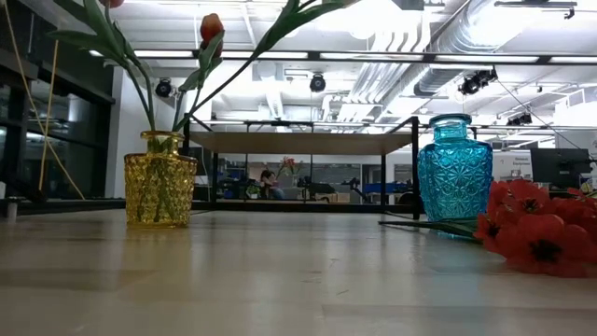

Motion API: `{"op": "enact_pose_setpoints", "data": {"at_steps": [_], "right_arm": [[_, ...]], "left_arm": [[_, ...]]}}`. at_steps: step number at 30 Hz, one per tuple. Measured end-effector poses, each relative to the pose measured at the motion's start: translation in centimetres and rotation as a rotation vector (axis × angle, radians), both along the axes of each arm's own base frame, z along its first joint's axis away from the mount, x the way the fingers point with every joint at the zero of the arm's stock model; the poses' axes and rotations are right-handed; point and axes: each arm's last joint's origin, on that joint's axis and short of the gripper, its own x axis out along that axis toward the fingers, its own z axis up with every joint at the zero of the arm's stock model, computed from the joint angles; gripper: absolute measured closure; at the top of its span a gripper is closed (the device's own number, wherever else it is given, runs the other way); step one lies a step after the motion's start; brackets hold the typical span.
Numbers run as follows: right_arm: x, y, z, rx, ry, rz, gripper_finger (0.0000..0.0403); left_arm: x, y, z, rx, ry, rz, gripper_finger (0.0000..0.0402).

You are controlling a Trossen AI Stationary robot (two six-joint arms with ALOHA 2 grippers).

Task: Pick and place flowers into a vace then onto a shelf
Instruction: Put the purple flowers into the blue vase

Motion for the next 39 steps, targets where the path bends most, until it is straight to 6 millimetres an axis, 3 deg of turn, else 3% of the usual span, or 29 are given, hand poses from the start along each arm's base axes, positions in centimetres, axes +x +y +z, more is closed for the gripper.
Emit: {"op": "enact_pose_setpoints", "data": {"at_steps": [13, 29, 39], "right_arm": [[0.1, 0.0, 0.0, -0.007, 0.003, 0.037, 0.0199], [0.1, 0.0, 0.0, 0.000, -0.020, 0.033, 0.0198], [0.1, 0.0, 0.0, 0.000, -0.021, 0.034, 0.0199]], "left_arm": [[2.9, -1.2, -5.3, -0.048, -0.030, 0.062, 0.0369], [6.8, 2.8, -8.2, 0.059, 0.085, 0.128, 0.0369], [8.4, 5.6, -7.8, 0.109, 0.119, 0.175, 0.0369]]}}
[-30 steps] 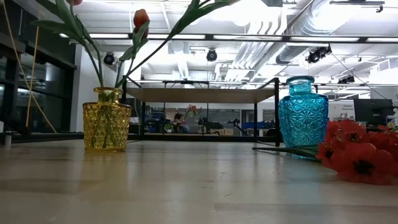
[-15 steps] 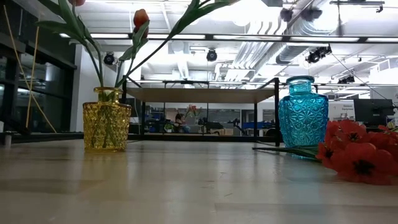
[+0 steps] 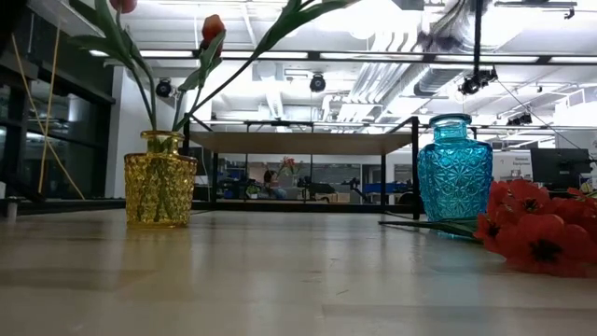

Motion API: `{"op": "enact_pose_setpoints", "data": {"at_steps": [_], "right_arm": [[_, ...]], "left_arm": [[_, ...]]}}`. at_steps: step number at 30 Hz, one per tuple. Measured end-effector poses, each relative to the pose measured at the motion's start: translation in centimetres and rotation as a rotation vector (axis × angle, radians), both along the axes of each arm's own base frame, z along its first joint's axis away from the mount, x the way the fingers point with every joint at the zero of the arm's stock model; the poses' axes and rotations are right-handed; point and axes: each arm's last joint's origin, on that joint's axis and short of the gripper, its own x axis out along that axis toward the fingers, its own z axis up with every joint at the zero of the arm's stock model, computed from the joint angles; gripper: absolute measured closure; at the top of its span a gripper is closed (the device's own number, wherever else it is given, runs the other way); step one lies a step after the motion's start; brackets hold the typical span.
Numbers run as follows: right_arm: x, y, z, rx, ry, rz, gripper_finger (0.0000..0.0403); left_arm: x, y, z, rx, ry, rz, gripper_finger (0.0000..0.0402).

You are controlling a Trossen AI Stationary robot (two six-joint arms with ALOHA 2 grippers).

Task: Pick and place flowers into a vace then onto a shelf
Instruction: Put the purple flowers into the blue vase

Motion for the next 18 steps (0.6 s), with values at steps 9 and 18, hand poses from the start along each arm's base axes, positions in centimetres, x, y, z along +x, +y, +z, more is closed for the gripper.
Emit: {"op": "enact_pose_setpoints", "data": {"at_steps": [9, 18], "right_arm": [[0.0, 0.0, 0.0, -0.001, 0.006, -0.001, 0.0199], [-0.4, 0.0, -0.3, 0.023, 0.020, -0.150, 0.0199]], "left_arm": [[0.5, 1.0, 0.0, 0.020, 0.026, -0.003, 0.0369], [-0.3, -0.5, 0.6, 0.065, 0.038, 0.045, 0.0369]]}}
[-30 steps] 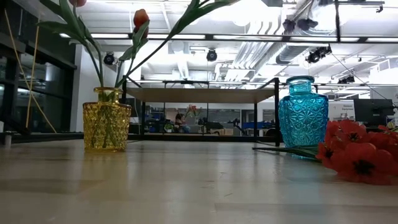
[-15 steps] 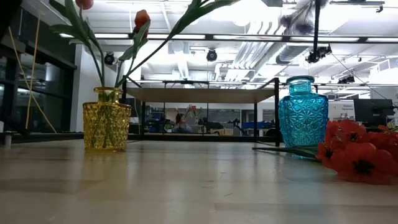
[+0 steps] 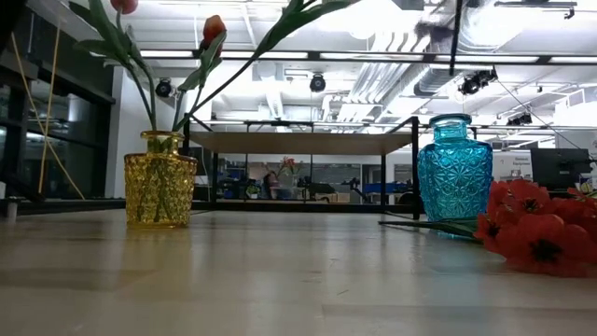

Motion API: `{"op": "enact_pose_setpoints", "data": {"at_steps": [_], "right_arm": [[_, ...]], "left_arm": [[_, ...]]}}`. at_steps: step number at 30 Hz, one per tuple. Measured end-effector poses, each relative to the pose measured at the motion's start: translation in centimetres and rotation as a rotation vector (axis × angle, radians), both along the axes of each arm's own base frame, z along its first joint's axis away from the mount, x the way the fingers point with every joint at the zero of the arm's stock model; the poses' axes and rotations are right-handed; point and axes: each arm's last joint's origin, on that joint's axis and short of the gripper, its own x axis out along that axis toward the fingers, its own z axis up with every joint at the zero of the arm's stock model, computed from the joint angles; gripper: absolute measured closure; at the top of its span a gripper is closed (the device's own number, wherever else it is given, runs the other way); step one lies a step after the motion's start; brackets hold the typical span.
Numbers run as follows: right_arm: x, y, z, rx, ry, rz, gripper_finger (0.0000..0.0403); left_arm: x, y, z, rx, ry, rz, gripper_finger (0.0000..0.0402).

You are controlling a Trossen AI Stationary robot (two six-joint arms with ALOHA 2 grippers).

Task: Pick and place flowers into a vace then onto a shelf
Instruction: Put the purple flowers into the blue vase

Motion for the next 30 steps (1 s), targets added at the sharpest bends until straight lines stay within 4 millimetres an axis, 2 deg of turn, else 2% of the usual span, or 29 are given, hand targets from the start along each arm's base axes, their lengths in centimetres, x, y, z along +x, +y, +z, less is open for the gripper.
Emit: {"op": "enact_pose_setpoints", "data": {"at_steps": [11, 18, 24, 30], "right_arm": [[-0.3, 0.4, -1.2, 0.016, -0.111, 0.035, 0.0199], [-2.7, -0.7, -2.4, 0.042, -0.191, 0.019, 0.0199], [-5.0, -1.6, -4.7, 0.231, -0.270, 0.120, 0.0199], [-6.1, -2.2, -6.7, 0.411, -0.160, 0.060, 0.0199]], "left_arm": [[-0.3, -0.5, 0.2, 0.003, -0.006, 0.004, 0.0369], [-0.5, -1.0, 0.3, 0.004, -0.007, -0.002, 0.0369], [-0.6, -1.2, 0.3, 0.002, -0.008, -0.006, 0.0369], [-0.6, -1.2, 0.3, 0.003, -0.008, -0.005, 0.0369]]}}
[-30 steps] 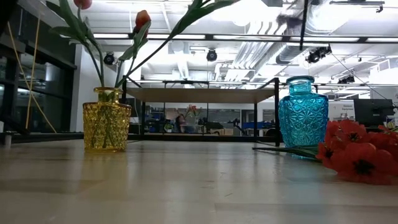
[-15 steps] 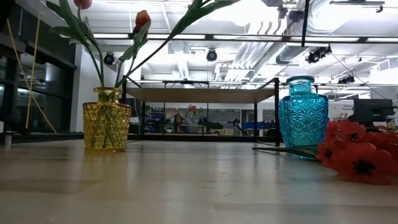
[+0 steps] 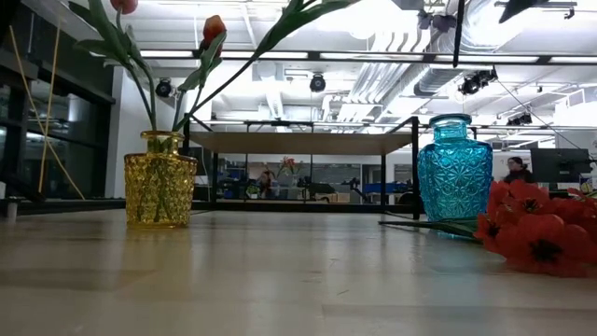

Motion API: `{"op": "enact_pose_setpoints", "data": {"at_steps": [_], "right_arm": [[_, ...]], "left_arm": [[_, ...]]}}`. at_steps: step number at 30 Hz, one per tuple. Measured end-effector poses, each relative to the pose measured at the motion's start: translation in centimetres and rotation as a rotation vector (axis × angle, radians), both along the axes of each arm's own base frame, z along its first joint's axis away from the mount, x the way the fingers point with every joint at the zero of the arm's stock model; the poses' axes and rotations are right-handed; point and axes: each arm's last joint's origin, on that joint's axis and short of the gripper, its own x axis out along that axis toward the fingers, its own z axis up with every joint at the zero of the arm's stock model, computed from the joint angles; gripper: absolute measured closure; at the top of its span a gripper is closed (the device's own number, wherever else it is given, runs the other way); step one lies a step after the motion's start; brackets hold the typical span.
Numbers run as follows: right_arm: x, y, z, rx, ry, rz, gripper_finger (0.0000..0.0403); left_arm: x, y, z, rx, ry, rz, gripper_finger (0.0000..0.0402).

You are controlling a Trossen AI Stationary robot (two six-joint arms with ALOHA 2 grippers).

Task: Pick and place flowers into a vace then onto a shelf
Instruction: Put the purple flowers into the blue vase

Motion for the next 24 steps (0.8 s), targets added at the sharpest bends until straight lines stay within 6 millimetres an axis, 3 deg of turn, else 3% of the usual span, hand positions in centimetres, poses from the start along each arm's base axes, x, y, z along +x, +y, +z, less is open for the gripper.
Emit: {"op": "enact_pose_setpoints", "data": {"at_steps": [16, 24], "right_arm": [[-0.9, 1.2, -2.3, 0.619, -0.007, 0.263, 0.0199], [-0.9, 2.7, -2.3, 0.984, -0.102, 0.586, 0.0199]], "left_arm": [[0.0, 0.0, 0.0, -0.001, -0.001, -0.005, 0.0369], [0.0, 0.0, 0.2, -0.010, -0.018, -0.006, 0.0369]]}}
